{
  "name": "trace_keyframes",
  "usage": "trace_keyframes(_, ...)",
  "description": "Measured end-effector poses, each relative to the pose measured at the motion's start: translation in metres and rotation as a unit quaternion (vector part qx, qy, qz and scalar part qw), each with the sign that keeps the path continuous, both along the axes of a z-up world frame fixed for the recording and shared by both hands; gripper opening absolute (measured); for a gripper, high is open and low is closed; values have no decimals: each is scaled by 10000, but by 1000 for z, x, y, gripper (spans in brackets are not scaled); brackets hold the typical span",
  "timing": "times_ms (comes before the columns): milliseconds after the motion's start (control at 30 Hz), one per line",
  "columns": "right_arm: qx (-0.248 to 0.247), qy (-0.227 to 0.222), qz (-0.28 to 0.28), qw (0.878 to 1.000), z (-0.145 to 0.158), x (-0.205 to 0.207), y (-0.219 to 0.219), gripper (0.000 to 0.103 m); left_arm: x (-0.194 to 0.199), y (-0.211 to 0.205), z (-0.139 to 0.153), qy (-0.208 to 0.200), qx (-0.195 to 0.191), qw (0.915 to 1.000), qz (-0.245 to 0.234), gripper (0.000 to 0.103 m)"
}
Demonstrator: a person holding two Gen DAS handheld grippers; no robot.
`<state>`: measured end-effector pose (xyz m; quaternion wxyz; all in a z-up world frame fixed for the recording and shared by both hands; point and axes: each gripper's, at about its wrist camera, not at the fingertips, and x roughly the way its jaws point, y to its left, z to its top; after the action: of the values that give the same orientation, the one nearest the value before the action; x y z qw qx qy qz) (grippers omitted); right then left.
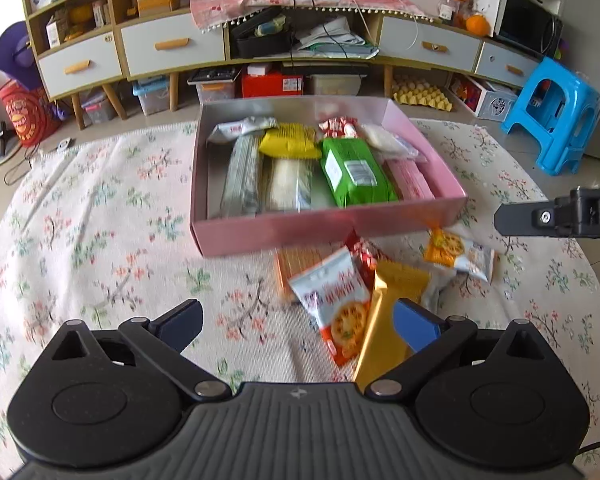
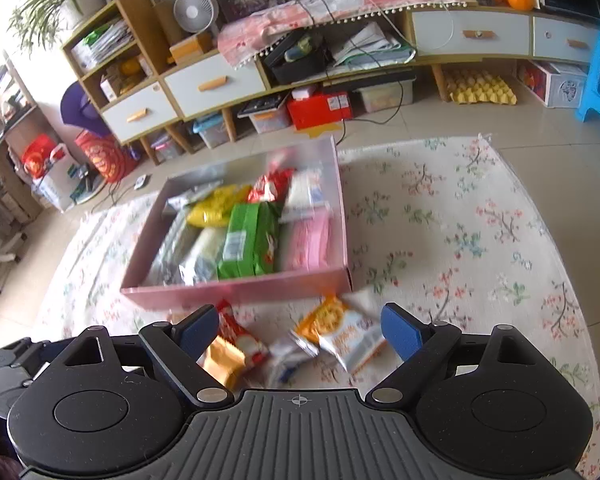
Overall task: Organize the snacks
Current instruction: 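Move both tools back from the box to the remaining snacks, then grasp the gold wrapped bar with the left tool while the right tool grasps the orange-white packet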
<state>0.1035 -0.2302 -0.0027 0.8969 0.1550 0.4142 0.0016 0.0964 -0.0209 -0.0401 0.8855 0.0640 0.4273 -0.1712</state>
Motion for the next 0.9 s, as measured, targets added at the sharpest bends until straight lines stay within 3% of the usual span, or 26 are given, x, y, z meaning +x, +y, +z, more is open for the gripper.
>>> trace_keyframes(233, -279, 381, 343, 9983, -29, -10, -4, 90, -14, -1, -19, 154, -128, 9998, -50, 102)
trace_keyframes(533, -1250, 956, 766, 9846, -74, -13, -9, 90, -29, -7, -47, 452, -73, 9982, -377, 102)
trace_keyframes(700, -1338, 833, 875, 9836, -80, -13, -12, 103, -38, -16, -53, 42, 284, 9974, -660, 102)
trace_keyframes(833, -1336, 767, 943, 9835, -81, -10, -12, 103, -44, -22, -56, -195, 429, 9956, -809, 102)
trace_keyframes(900, -1361, 720, 964, 9834, -82, -7, -11, 103, -46, -24, -55, -263, 443, 9949, -864, 97)
